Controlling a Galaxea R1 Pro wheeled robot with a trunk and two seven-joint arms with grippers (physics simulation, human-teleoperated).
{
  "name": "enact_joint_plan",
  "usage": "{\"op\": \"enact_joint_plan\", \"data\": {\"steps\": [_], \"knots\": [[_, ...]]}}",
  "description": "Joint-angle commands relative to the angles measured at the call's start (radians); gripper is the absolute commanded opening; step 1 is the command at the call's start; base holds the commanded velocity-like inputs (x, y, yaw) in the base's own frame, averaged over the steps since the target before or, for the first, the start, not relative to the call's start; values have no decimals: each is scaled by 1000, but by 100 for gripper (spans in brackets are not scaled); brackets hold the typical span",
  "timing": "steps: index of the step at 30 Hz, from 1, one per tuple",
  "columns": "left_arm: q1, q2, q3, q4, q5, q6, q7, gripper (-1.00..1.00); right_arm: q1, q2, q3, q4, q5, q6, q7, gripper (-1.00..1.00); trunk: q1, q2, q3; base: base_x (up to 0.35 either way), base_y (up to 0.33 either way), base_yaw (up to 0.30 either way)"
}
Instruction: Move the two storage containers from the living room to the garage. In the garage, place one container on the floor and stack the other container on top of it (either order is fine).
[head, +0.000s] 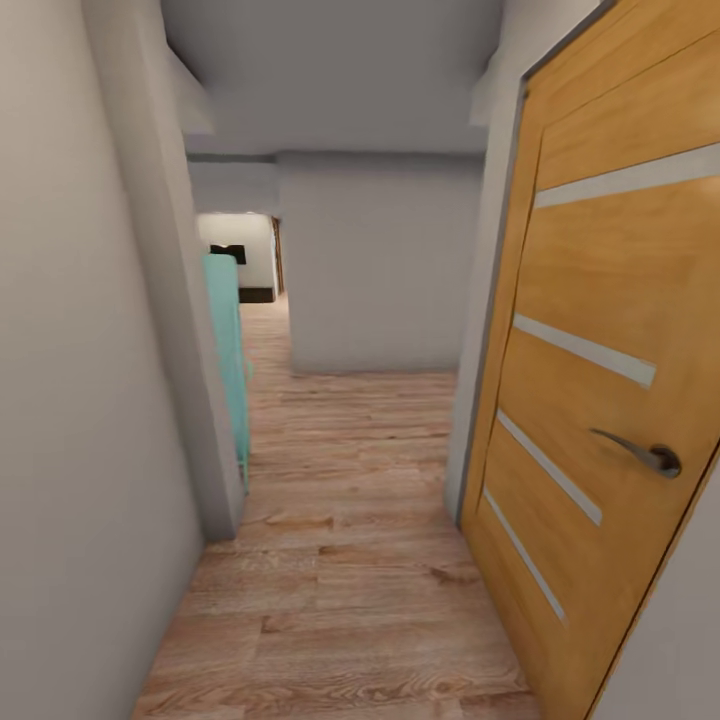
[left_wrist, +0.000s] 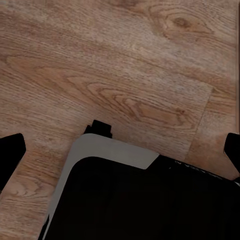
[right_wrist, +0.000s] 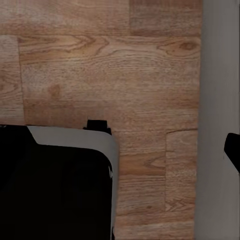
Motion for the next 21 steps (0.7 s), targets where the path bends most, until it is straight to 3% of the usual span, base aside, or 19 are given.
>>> {"op": "enact_joint_plan", "data": {"steps": [1,21], "knots": [[-1,0,-2,0,6,0,0,100,-1,0,8,3,-9,-6,0,100,1,-1,-1,322,0,0],[-1,0,-2,1,6,1,0,100,-1,6,10,3,-5,0,7,100,1,-1,-1,322,0,0]]}}
